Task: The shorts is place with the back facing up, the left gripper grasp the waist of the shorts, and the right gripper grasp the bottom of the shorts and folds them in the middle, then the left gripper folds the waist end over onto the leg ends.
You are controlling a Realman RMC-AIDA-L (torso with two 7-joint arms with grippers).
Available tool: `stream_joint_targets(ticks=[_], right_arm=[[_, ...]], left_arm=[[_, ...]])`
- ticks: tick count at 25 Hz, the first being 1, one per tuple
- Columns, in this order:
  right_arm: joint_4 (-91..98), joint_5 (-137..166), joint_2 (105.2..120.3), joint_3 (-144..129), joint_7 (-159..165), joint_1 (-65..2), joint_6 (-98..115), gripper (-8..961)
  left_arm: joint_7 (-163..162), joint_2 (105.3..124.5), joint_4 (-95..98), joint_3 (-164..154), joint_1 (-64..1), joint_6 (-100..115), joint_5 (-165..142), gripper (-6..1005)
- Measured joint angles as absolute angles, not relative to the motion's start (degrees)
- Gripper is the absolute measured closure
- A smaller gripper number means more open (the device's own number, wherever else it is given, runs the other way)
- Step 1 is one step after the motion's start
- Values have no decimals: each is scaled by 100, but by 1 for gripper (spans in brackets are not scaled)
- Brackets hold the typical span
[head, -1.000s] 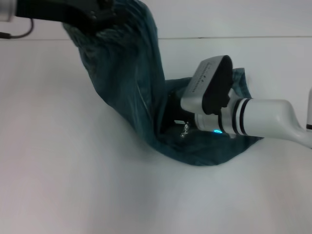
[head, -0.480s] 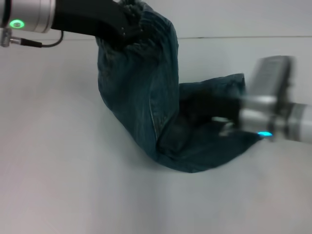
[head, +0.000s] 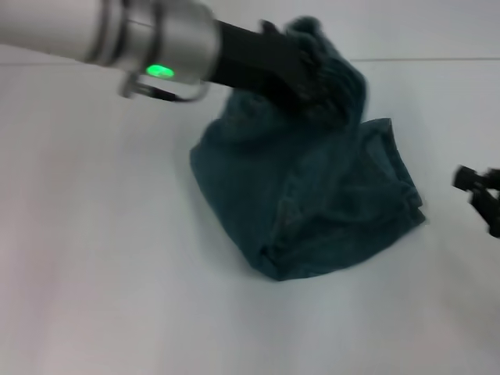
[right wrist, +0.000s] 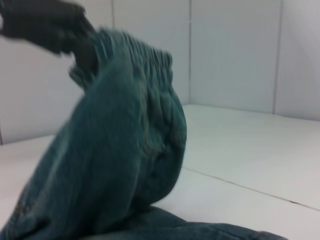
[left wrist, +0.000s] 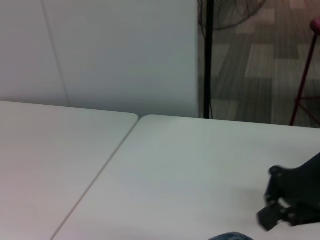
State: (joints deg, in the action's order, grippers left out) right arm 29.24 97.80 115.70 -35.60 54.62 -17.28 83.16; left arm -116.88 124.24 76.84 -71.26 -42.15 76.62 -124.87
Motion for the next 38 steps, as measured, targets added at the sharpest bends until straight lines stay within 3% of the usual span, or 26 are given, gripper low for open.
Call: stream_joint_targets(ticks=[5,13,14,15,21,26,30,34,38], right_arm=[[2945,9812,11435,-3314,5530,-1372,9000,936],[2958,9822,11343,-3271,5588,-1222,9408,932],[2959,9823,11335,-3271,5600,-1218,9422,932],[2960,9822,11328,-3270,5608,-1217,9432,931],[3080,9829,11294,-3290,5751,-1212,9637,928],[3626,10248,11442,-3288,6196,-1258,9702,926],[4147,10645,11624,-3275,6482,-1277,9725,924],[4386,10952,11704,-3318,6643,-1303,9926,922],[4393,11244,11769,-3320,6642,-1359,10197,808]], left_arm=[[-12223,12452,6759,-8385,-4675,6354,-12207,885],[-12409,12445,6133,-8754,-5073,6214,-12247,855],[-12426,12442,6179,-8770,-5032,6222,-12254,749],[-12427,12437,6256,-8745,-4959,6221,-12247,643],[-11944,12455,6935,-8000,-4011,6625,-11852,433],[-10472,12453,6514,-6815,-3104,7666,-10633,200],[-8809,12365,5192,-5437,-2630,9075,-10114,167],[-7524,12222,4101,-4216,-2234,10018,-10332,135],[-6947,12233,3860,-3468,-1761,10389,-10957,110]])
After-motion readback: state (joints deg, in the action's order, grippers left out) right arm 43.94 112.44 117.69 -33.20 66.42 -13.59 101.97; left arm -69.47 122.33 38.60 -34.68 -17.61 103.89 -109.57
